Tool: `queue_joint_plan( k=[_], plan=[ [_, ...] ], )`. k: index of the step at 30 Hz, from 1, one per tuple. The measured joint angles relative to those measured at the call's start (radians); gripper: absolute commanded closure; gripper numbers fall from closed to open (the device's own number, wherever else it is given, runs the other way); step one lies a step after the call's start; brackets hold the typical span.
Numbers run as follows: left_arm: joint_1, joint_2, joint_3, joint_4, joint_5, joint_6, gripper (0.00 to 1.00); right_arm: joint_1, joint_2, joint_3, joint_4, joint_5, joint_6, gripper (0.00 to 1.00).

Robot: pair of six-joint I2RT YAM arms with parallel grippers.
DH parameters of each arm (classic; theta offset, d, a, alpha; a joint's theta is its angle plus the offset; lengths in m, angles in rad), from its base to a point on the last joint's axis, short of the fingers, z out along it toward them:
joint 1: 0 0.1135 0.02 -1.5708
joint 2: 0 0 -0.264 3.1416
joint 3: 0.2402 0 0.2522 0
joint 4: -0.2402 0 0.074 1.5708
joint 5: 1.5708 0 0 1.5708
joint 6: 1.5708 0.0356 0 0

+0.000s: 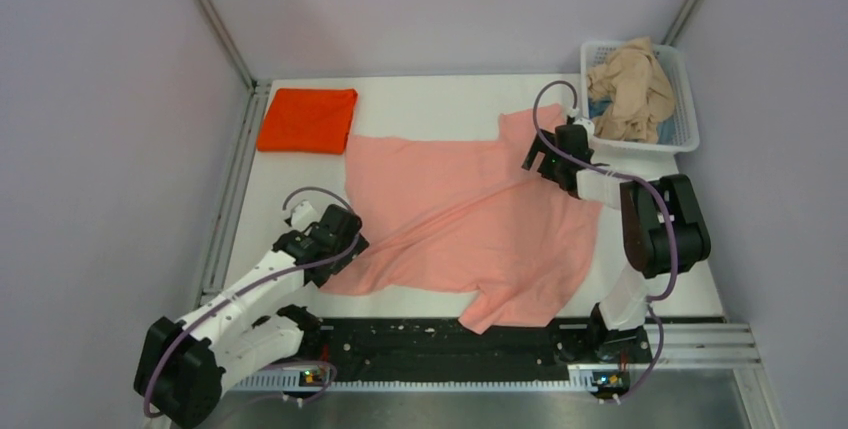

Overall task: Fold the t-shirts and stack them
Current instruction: Flatten out the tshirt

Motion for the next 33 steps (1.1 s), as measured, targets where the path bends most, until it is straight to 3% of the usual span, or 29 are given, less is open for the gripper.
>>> queue_joint_plan(
  k=[4,7,9,16,19,20,22,23,27,33],
  plan=[
    [-0.002,-0.024,0.044,-0.033,-0.093,0.02,0.01,-0.001,-0.01,-0.003,-0.011,-0.01,-0.021,0.01],
    [0.025,0.008,0.06,0.116,-0.112,0.122,0.01,-0.006,-0.032,-0.011,-0.024,-0.033,-0.045,0.01],
    [0.066,0.073,0.096,0.205,-0.093,0.182,0.07,-0.009,-0.047,-0.015,-0.027,-0.054,-0.059,0.01],
    [0.294,0.429,0.27,0.469,0.089,0.307,0.48,-0.011,-0.059,-0.016,-0.031,-0.098,-0.089,0.01],
    [0.324,0.586,0.356,0.488,0.172,0.35,0.59,-0.011,-0.059,-0.016,-0.033,-0.102,-0.095,0.01],
    [0.323,0.609,0.369,0.491,0.188,0.355,0.67,-0.011,-0.059,-0.016,-0.035,-0.102,-0.097,0.01],
    [0.321,0.669,0.406,0.491,0.229,0.371,0.97,-0.011,-0.059,-0.016,-0.042,-0.101,-0.099,0.01],
    [0.32,0.695,0.422,0.489,0.246,0.379,1.0,-0.011,-0.059,-0.016,-0.045,-0.1,-0.099,0.01],
    [0.315,0.758,0.484,0.426,0.251,0.405,1.0,-0.011,-0.059,-0.016,-0.05,-0.095,-0.1,0.01],
    [0.306,0.765,0.56,0.31,0.116,0.424,1.0,-0.011,-0.059,-0.016,-0.063,-0.083,-0.107,0.01]
  ],
)
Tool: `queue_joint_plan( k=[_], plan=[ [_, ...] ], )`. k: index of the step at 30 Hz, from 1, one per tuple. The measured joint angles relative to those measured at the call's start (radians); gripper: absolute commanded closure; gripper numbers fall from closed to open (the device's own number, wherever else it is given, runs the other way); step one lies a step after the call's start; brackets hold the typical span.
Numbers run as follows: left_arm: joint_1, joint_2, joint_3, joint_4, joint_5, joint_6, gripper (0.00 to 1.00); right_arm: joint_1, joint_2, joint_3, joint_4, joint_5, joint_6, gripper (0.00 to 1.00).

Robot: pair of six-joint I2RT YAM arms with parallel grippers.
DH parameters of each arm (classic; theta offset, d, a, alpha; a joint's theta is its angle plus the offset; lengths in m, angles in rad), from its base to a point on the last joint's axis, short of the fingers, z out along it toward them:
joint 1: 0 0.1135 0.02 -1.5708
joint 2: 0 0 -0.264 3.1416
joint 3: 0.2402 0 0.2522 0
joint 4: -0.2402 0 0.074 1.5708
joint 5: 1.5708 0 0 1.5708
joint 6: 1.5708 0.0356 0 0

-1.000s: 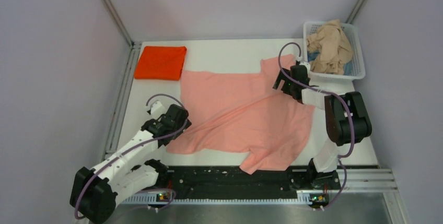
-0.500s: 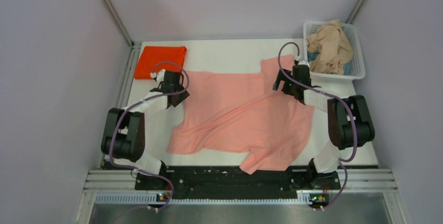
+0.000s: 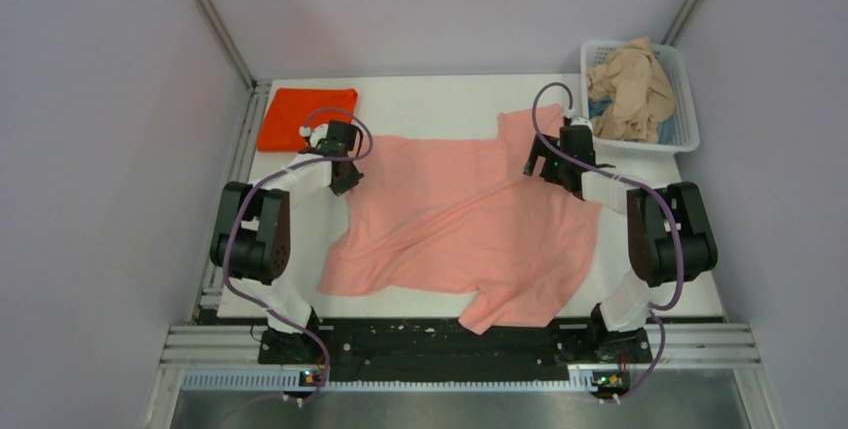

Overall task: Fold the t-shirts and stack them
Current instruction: Flatten out the tshirt

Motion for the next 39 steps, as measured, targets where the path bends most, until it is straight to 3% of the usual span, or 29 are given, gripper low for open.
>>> queue_joint_plan(
  k=[12,21,25,29,33,34,37,39],
  plan=[
    [-0.096,0.016,0.131,-0.131,-0.195,0.042,1.0,0.0,0.0,0.0,-0.002,0.008,-0.001,0.01],
    [-0.245,0.277,0.418,-0.139,-0.161,0.057,1.0,0.0,0.0,-0.002,-0.004,0.003,0.0,0.01],
    [-0.305,0.37,0.48,-0.156,-0.149,0.047,1.0,0.0,0.0,-0.002,-0.004,0.002,0.0,0.01],
    [-0.277,0.368,0.467,-0.167,-0.169,0.018,1.0,0.0,0.0,-0.002,-0.004,0.002,0.0,0.01],
    [-0.17,0.289,0.352,-0.156,-0.186,-0.001,1.0,0.0,0.003,-0.002,-0.006,0.002,0.0,0.01],
    [-0.133,0.266,0.323,-0.161,-0.19,0.0,0.91,0.0,0.003,-0.002,-0.007,0.002,0.0,0.01],
    [-0.035,0.203,0.259,-0.163,-0.189,0.021,0.47,0.0,0.003,-0.002,-0.011,0.004,0.0,0.01],
    [-0.006,0.158,0.232,-0.162,-0.168,0.045,0.32,0.0,0.005,-0.002,-0.012,0.005,0.0,0.01]
  ],
)
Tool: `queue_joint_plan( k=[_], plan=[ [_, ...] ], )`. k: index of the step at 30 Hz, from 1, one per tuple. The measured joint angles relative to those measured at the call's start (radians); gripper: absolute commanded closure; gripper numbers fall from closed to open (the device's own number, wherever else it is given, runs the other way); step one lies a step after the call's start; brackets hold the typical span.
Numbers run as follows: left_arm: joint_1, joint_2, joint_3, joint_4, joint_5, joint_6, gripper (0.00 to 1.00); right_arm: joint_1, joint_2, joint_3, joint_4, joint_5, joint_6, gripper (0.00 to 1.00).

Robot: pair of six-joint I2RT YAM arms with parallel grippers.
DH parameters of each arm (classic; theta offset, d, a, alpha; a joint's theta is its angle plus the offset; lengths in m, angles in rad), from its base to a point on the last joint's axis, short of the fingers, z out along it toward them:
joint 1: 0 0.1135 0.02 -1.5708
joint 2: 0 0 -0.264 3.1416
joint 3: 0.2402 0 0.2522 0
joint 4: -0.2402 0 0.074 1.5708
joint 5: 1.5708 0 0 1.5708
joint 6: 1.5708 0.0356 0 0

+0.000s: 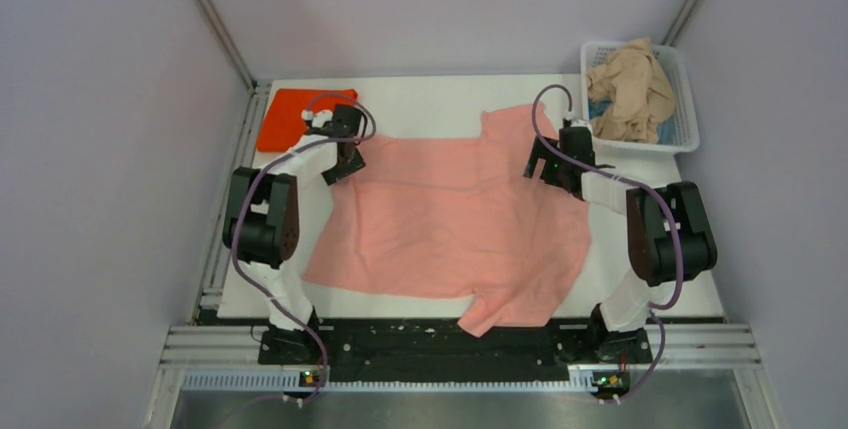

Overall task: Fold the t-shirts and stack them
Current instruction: Flatten out the tshirt

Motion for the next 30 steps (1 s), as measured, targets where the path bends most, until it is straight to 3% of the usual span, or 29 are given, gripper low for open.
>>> queue_joint_plan(
  k=[2,3,9,12,16,22,30],
  plan=[
    [-0.003,-0.056,-0.032,0.012,0.042,0.016,0.05,0.0,0.002,0.0,-0.004,0.0,0.0,0.01],
    [-0.013,-0.099,-0.061,0.032,0.069,0.02,0.02,0.0,0.002,0.0,-0.008,0.001,0.0,0.01],
    [-0.047,-0.346,-0.208,0.102,0.204,0.032,0.01,0.0,0.002,0.004,-0.017,0.012,-0.008,0.01],
    [-0.043,-0.38,-0.233,0.159,0.299,0.045,0.01,0.013,-0.006,0.016,-0.043,0.017,-0.02,0.01],
    [-0.042,-0.307,-0.217,0.225,0.426,0.066,0.01,0.065,-0.018,0.052,-0.069,0.034,-0.042,0.01],
    [-0.042,-0.05,-0.07,0.261,0.546,0.077,0.01,0.144,0.011,0.105,-0.093,0.039,-0.042,0.01],
    [-0.042,0.106,0.061,0.29,0.594,0.076,0.01,0.113,0.183,0.245,-0.134,0.056,-0.028,0.01]
  ],
)
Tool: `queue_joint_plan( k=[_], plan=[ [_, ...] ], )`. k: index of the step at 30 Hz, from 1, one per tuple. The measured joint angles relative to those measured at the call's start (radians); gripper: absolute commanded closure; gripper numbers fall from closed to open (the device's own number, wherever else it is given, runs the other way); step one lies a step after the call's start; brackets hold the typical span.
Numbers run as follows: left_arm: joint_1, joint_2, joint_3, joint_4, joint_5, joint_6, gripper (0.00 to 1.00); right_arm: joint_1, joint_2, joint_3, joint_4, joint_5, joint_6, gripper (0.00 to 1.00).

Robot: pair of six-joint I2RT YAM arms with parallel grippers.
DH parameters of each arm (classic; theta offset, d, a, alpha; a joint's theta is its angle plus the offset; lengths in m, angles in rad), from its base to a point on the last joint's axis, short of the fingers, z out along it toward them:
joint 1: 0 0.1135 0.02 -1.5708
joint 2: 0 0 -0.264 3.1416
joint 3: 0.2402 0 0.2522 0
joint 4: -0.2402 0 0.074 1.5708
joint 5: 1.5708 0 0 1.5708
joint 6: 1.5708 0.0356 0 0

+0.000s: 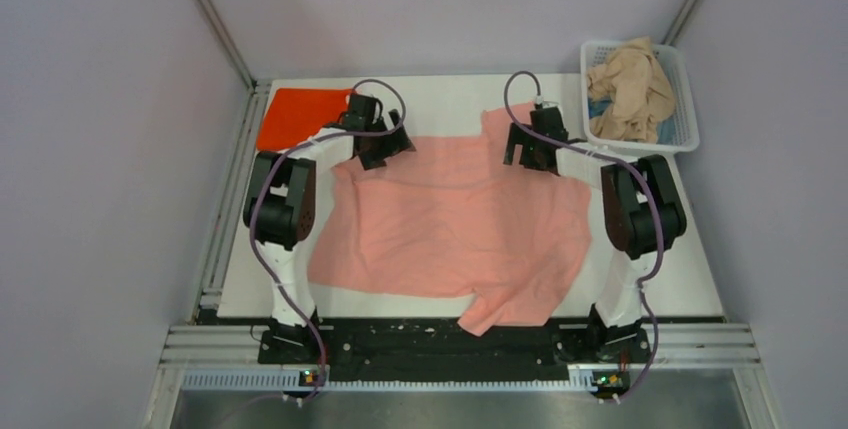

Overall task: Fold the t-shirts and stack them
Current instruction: Flatten out the tshirt

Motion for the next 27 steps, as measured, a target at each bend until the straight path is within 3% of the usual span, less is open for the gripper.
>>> queue_joint_plan(
  k=[8,14,18,23,27],
  plan=[
    [0.002,0.207,0.288,0.002,0.071,-0.01,0.01,-0.101,0.184,0.277,-0.089,-0.016,0.002,0.01],
    [0.009,0.354,0.518,-0.018,0.09,-0.021,0.01,-0.126,0.338,0.524,-0.177,0.001,-0.033,0.01],
    [0.017,0.41,0.618,-0.045,0.097,-0.018,0.01,-0.126,0.378,0.601,-0.216,0.006,-0.06,0.01],
    [0.019,0.388,0.616,-0.08,0.105,0.003,0.01,-0.125,0.334,0.569,-0.225,0.005,-0.077,0.01],
    [0.006,0.198,0.394,-0.088,0.073,0.024,0.01,-0.119,0.113,0.355,-0.194,-0.011,-0.066,0.01]
  ],
)
